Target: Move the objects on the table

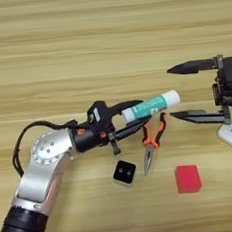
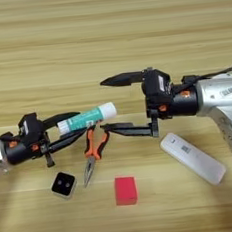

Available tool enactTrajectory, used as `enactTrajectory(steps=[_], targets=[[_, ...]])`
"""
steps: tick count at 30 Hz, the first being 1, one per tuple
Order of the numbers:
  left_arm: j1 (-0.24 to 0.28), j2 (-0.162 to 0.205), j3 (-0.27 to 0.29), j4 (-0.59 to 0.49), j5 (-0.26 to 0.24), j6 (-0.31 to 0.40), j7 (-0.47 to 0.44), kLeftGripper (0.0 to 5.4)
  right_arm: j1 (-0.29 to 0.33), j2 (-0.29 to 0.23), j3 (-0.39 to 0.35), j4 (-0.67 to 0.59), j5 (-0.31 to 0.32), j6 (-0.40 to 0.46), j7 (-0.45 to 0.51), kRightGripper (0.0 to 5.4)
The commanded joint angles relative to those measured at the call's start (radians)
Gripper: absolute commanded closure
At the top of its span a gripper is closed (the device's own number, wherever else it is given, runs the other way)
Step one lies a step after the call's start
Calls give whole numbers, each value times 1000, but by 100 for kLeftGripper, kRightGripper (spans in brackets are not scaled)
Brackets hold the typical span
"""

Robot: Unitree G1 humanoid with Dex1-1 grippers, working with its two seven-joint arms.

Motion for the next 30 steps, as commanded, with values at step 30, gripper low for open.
enactTrajectory(steps=[30], targets=[[134,-7,151,66,36,9,224,379,93,541,-188,42,-395,-374,-1043,0]])
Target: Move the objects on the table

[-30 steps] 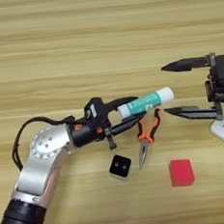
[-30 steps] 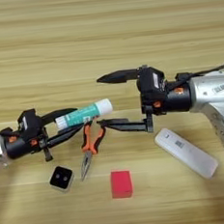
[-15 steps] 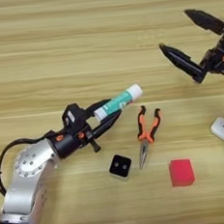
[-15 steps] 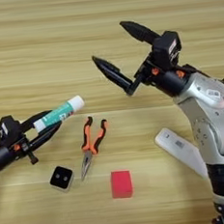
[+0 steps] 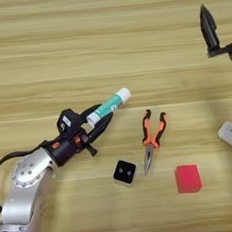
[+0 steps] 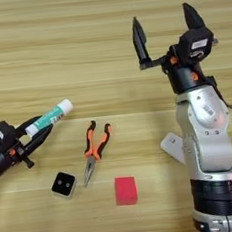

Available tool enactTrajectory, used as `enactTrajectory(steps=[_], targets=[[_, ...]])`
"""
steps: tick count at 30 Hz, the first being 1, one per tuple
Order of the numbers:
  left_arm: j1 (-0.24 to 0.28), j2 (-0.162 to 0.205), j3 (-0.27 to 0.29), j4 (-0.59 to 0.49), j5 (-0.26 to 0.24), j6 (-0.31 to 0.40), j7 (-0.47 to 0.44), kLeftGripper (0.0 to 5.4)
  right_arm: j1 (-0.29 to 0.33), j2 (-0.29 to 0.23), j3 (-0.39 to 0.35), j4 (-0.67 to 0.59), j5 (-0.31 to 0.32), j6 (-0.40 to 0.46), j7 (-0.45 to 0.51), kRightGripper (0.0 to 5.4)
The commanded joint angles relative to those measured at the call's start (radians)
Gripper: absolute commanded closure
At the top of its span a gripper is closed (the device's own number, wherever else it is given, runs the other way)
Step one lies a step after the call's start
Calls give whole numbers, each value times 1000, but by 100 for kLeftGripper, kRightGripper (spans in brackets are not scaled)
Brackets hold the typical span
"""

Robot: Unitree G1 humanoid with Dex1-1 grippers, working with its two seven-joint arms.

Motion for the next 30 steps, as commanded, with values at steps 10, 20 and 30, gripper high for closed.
enactTrajectory(steps=[10,20,30], targets=[[60,-19,7,-12,47,-40,74,379,131,57,6,182,-216,-283,-171,0],[111,-36,8,-15,101,-107,147,379,138,46,18,235,-229,-327,-190,0],[146,-60,12,7,155,-183,214,379,168,42,43,268,-175,-252,-142,0]])
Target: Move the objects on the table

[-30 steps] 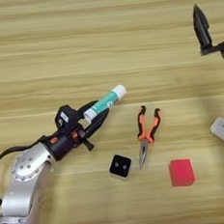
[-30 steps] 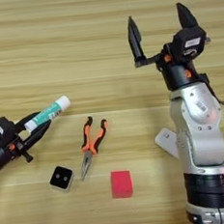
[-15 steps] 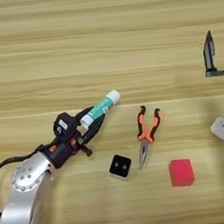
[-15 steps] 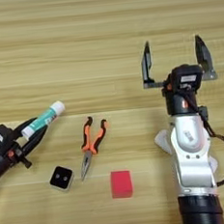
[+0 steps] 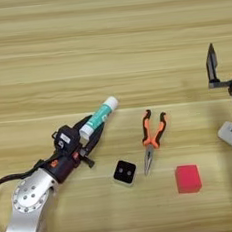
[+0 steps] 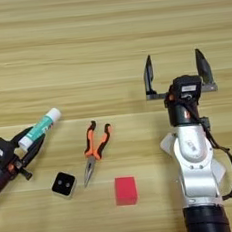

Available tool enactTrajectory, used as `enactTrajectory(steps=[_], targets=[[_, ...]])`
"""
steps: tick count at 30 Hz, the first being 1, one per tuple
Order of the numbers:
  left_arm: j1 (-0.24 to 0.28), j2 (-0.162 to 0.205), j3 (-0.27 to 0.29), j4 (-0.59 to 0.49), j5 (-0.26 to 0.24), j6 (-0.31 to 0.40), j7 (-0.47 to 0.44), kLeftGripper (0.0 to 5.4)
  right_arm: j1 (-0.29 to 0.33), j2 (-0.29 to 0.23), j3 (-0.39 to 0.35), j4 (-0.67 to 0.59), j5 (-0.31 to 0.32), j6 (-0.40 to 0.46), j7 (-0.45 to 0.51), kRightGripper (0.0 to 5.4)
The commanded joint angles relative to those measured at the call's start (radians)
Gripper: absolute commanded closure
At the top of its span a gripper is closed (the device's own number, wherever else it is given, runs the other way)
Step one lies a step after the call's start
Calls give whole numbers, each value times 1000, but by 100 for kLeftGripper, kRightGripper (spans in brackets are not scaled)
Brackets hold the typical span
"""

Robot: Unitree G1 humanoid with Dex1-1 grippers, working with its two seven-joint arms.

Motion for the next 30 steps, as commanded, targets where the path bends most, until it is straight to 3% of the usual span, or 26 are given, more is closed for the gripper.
enactTrajectory(steps=[1,11,14,23,30], targets=[[13,-14,5,14,20,-27,29,379,6,-3,10,2,6,23,12,0],[43,-21,-5,32,19,10,41,379,9,-4,17,16,8,26,22,0],[48,-14,-7,44,11,80,36,379,8,-3,20,14,7,25,24,0],[58,-6,-20,69,42,147,42,379,6,-1,22,13,14,19,25,0],[59,1,-35,69,46,157,29,379,1,-1,27,10,16,20,27,0]])
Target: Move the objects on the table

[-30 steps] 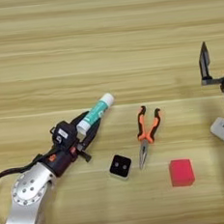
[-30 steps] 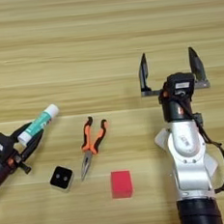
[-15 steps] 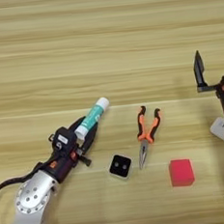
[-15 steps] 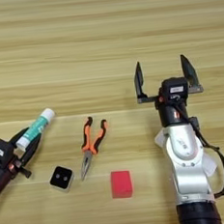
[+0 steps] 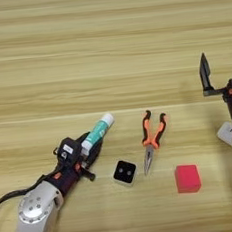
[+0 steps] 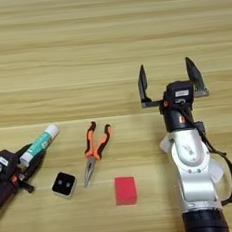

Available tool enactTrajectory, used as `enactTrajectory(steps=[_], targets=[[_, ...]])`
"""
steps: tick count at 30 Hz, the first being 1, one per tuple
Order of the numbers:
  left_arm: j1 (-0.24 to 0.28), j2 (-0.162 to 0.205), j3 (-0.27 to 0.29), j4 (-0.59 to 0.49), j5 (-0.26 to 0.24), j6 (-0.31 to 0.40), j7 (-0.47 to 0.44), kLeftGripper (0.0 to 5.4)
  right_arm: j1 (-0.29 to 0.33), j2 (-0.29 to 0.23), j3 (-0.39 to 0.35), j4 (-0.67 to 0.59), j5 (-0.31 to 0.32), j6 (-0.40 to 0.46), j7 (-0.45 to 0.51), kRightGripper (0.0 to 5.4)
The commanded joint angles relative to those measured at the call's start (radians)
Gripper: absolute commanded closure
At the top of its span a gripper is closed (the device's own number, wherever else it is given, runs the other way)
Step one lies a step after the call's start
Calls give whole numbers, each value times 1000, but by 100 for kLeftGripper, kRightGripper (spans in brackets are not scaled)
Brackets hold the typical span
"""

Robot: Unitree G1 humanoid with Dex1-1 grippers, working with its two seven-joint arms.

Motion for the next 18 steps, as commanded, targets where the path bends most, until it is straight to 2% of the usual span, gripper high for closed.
enactTrajectory(steps=[1,2,13,18], targets=[[14,19,-18,16,20,41,-11,379,-5,0,5,0,8,8,6,0],[14,20,-19,16,20,41,-12,350,-5,1,6,1,8,8,7,0],[10,30,-24,10,27,19,-21,259,-8,4,14,7,10,7,5,0],[3,31,-24,16,43,-33,-14,213,-10,3,14,9,10,7,4,0]])
